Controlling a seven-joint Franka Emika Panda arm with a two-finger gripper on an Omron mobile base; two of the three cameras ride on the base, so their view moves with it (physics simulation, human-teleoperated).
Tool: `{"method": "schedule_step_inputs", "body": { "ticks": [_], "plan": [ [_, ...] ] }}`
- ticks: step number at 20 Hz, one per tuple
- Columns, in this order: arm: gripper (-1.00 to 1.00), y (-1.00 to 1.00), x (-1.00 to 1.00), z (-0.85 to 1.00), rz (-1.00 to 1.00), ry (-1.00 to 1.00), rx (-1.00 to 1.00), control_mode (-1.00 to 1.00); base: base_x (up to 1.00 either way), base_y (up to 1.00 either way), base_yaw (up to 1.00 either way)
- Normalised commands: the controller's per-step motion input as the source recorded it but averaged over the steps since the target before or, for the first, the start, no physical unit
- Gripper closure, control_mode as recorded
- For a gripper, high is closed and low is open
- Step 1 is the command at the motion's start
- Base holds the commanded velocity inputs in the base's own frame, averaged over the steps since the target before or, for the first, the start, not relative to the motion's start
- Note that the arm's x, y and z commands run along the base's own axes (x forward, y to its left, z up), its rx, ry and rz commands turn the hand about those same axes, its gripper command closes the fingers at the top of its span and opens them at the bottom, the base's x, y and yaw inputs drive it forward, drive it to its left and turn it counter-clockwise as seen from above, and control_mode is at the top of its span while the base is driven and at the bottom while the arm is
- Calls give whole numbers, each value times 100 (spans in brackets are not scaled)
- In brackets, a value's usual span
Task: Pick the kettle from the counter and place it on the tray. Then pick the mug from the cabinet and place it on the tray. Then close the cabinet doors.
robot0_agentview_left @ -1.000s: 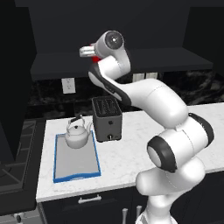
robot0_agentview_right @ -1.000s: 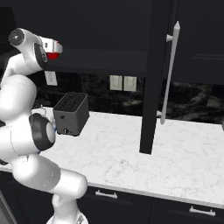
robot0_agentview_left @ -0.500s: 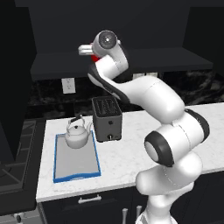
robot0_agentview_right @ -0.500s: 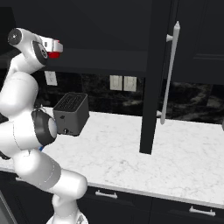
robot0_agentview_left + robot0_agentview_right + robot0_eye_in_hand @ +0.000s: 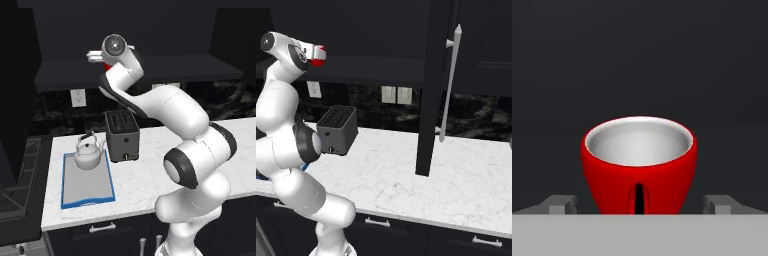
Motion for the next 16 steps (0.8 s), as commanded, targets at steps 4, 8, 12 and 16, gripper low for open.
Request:
{"method": "schedule_step_inputs", "body": {
  "ticks": [4, 8, 12, 16],
  "plan": [
    [100, 0, 0, 0, -4, 0, 0, -100, 0, 0, 0],
    [100, 0, -1, 0, -3, -1, 0, -100, 0, 0, 0],
    [100, 0, -6, 0, -4, -1, 0, -100, 0, 0, 0],
    [100, 0, -1, 0, -3, -1, 0, -100, 0, 0, 0]
  ]
}}
